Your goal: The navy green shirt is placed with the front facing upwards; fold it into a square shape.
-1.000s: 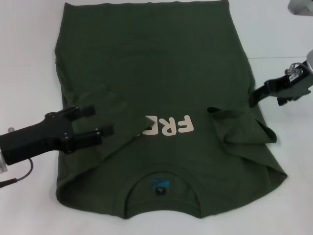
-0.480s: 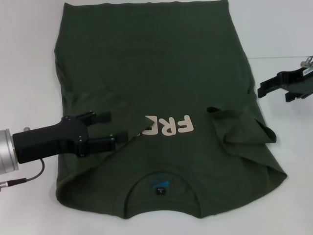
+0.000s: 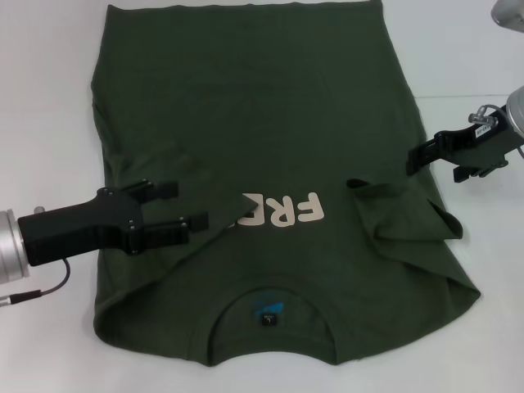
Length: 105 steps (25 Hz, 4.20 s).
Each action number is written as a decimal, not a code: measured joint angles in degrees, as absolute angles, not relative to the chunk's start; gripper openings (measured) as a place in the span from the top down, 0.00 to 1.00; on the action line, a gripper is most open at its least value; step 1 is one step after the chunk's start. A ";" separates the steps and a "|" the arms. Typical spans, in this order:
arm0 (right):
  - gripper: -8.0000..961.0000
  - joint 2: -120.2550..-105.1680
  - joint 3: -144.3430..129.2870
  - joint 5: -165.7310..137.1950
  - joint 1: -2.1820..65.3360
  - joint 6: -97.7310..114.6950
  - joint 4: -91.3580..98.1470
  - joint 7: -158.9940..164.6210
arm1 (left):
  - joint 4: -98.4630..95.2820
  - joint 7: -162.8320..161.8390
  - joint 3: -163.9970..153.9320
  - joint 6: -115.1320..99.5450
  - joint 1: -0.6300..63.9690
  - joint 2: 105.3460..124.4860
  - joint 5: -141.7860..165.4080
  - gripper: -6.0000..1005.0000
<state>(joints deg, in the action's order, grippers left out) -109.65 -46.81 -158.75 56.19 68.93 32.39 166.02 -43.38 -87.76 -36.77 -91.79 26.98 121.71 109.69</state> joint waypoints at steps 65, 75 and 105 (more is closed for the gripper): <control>0.96 -112.16 -48.43 -158.41 56.97 57.46 26.35 171.99 | -45.00 -85.39 -36.36 -88.64 27.30 121.63 109.32 0.07; 0.96 -113.33 -47.53 -153.70 54.60 53.87 31.32 171.24 | -44.92 -85.27 -36.33 -87.59 27.17 121.72 109.24 0.07; 0.59 -113.36 -47.38 -137.03 51.14 43.75 30.75 160.56 | -44.44 -86.41 -36.14 -83.96 28.09 122.18 108.15 0.07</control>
